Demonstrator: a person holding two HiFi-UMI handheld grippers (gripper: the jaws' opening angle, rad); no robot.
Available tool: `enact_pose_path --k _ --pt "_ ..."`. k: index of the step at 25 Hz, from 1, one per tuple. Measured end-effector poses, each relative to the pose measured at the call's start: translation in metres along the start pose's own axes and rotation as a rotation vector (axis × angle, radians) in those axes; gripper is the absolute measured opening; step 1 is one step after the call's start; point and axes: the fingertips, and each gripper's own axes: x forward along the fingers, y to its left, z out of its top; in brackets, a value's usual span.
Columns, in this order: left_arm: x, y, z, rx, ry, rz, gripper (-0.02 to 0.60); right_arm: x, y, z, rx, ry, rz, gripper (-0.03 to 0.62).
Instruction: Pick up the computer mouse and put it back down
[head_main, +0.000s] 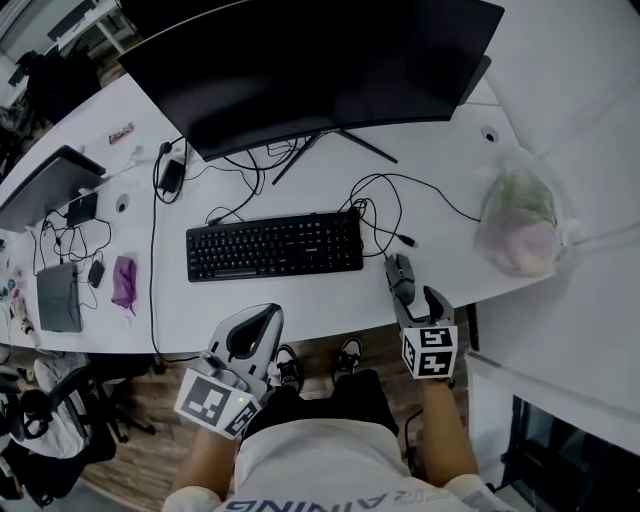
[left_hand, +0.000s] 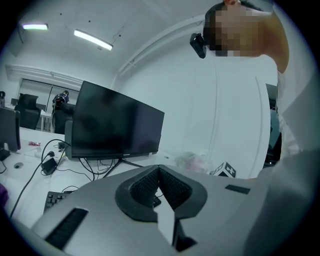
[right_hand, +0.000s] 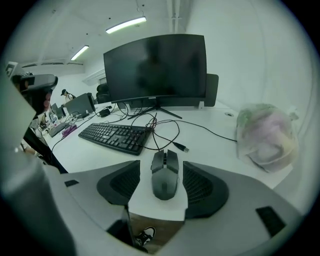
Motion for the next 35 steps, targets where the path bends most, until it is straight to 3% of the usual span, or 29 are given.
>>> enact_pose_path --k 16,27,35 --pt "0.011 0.014 -0.027 -0.041 0.082 0.058 0.008 0.059 -0.005 -0.045 -0.042 0.143 -0.006 0.273" --pt "0.010 0.012 -0.025 -0.041 0.081 0.065 0.008 0.052 -0.008 -0.036 -0.027 0.067 -0.018 0.273" --pt "0.004 0.007 -0.009 -0.023 0.033 0.054 0.008 0.026 -0.007 0.000 -0.031 -0.036 -0.032 0.273"
